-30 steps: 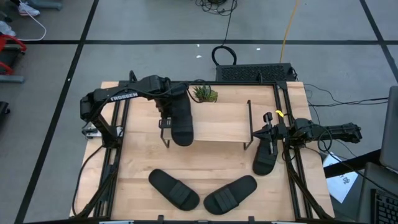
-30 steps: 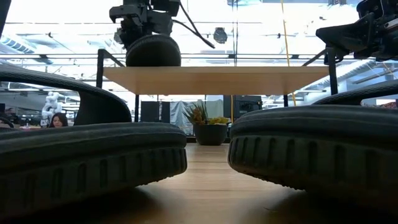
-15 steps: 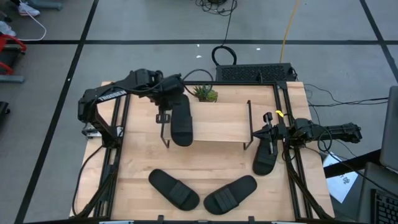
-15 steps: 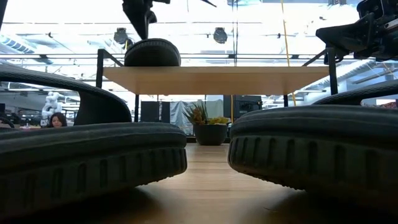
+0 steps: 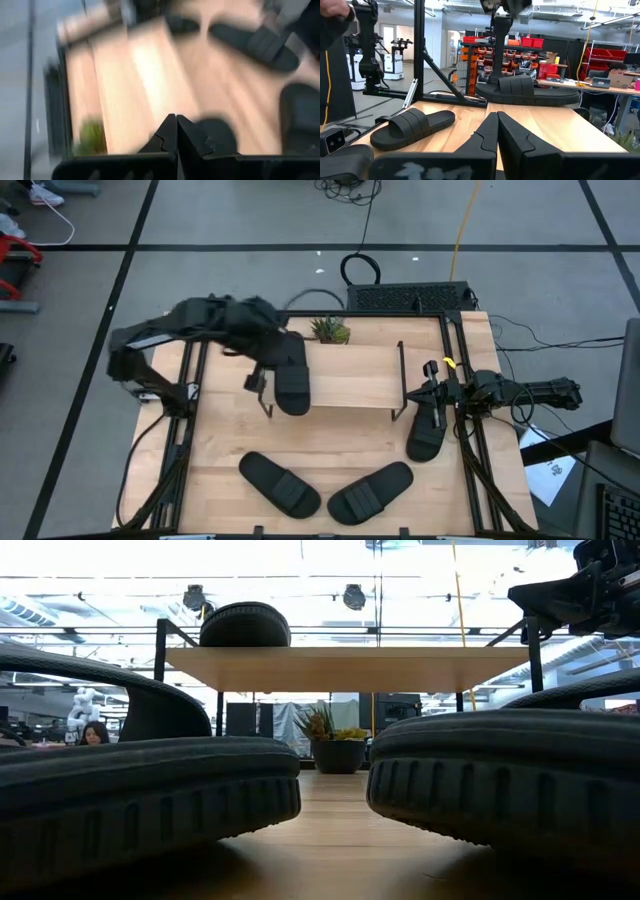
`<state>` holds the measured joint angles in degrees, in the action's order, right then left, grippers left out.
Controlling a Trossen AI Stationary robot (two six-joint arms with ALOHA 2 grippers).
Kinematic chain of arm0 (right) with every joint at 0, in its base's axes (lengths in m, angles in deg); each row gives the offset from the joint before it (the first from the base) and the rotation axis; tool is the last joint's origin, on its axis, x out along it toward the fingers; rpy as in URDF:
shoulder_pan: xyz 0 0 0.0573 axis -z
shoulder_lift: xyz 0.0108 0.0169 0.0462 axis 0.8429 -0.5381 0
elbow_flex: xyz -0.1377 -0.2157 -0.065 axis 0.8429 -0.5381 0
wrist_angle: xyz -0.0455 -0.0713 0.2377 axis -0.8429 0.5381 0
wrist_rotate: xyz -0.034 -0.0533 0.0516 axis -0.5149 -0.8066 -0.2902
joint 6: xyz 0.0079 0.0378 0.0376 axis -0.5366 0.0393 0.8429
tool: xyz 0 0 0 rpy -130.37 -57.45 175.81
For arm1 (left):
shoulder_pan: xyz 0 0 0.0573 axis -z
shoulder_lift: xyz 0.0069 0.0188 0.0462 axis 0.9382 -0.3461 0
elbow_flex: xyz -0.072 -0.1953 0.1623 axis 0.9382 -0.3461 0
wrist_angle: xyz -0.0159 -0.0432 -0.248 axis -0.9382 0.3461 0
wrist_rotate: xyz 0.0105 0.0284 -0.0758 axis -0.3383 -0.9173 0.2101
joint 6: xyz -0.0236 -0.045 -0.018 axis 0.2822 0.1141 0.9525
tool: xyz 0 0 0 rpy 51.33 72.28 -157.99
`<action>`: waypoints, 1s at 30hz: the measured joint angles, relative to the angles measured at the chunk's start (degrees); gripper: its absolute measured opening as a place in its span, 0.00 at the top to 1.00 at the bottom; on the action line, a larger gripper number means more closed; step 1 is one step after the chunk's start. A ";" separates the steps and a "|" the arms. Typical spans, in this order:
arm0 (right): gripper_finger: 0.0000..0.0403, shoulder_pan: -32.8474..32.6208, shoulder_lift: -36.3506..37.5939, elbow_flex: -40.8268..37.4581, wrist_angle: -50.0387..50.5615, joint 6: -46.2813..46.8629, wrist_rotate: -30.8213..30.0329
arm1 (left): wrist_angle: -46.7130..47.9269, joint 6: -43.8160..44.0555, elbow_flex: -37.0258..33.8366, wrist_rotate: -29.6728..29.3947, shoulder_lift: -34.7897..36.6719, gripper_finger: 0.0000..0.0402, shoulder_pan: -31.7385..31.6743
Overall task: Pick and place slides into the shelf
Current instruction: Put the black slide on the shelf
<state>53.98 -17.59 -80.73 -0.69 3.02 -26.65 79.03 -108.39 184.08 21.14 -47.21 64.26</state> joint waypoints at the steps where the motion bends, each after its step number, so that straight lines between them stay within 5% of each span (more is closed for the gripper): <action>1: 1.00 -0.02 -0.08 0.00 -0.16 0.11 0.00 | -3.02 -0.12 -1.29 1.24 2.02 1.00 0.31; 8: 1.00 -0.02 -0.69 0.00 -0.42 -0.42 0.06 | -29.44 3.37 -25.05 7.21 18.15 1.00 0.19; 17: 1.00 -0.02 -0.89 0.00 -1.04 -0.09 0.15 | -60.01 8.68 -61.80 1.95 38.06 1.00 1.47; 25: 1.00 -0.01 -0.89 1.40 -4.73 -0.97 0.83 | -71.86 14.19 -79.89 0.59 52.07 1.00 -0.61; 30: 1.00 -0.02 -1.06 8.19 6.65 -1.98 0.82 | -77.63 14.43 -89.12 -1.77 56.79 1.00 -0.59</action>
<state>53.96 -18.65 -72.54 5.95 1.04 -25.83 1.40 -93.95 94.96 19.38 9.58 63.67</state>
